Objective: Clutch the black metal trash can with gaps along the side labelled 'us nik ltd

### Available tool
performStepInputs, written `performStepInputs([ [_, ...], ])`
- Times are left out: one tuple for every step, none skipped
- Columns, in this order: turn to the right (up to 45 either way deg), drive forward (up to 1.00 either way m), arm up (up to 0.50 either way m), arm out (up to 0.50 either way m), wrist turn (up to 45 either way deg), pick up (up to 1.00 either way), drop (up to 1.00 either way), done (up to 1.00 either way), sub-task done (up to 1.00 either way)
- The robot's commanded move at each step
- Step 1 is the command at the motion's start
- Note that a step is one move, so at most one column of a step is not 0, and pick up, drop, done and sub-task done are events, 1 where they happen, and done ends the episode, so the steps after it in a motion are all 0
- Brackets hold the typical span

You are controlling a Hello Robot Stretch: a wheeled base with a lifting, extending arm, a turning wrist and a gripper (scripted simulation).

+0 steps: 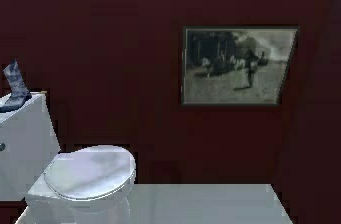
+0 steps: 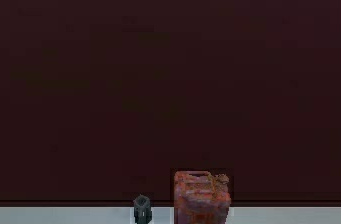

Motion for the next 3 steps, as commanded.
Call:
performStepInputs([
  [0.0,0.0,0.08,0.0,0.0,0.0,0.0,0.0,0.0],
  [0.0,0.0,0.0,0.5,0.0,0.0,0.0,0.0,0.0],
  [0.0,0.0,0.0,0.0,45.0,0.0,0.0,0.0,0.0],
])
